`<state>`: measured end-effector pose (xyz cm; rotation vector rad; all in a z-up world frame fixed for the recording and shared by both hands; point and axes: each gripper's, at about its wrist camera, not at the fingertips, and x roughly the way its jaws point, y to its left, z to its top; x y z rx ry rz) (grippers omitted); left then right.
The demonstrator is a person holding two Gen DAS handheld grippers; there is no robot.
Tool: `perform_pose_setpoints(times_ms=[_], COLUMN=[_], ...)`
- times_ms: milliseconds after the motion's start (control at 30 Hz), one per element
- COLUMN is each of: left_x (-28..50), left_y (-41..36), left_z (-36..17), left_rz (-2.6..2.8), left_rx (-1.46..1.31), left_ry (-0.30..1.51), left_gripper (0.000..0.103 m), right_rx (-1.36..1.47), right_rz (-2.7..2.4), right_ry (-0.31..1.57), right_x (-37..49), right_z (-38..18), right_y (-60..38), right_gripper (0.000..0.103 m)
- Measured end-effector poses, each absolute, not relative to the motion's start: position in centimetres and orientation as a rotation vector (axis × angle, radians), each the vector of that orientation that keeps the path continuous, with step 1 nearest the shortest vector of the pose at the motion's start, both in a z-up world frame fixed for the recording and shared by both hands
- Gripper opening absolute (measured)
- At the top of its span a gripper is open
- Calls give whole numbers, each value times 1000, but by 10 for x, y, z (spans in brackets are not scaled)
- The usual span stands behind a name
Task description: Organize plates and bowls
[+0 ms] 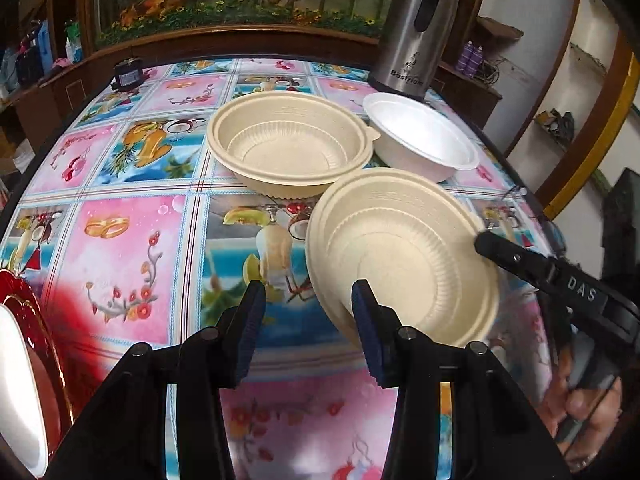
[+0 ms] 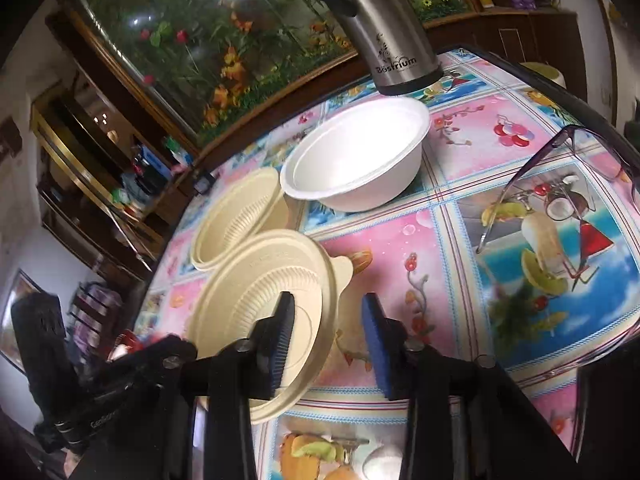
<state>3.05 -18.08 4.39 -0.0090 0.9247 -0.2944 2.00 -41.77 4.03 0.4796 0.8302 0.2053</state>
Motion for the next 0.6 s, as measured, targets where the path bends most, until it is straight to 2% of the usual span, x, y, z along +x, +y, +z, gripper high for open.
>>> perform_pose_setpoints(times_ms=[100, 133, 600], left_x=[25, 22, 25], left_y=[-187, -189, -184], left_z=[41, 41, 37], left_rz=[-274, -267, -265], left_rx=[39, 58, 85], left_ry=[864, 845, 807], left_gripper=[19, 15, 16], right_rx=[410, 401, 301], right_rz=[195, 199, 208], right_ry=[829, 824, 824], right_x=[14, 12, 7], right_z=[41, 43, 46], right_y=[-405, -402, -382], right_gripper=[12, 12, 15])
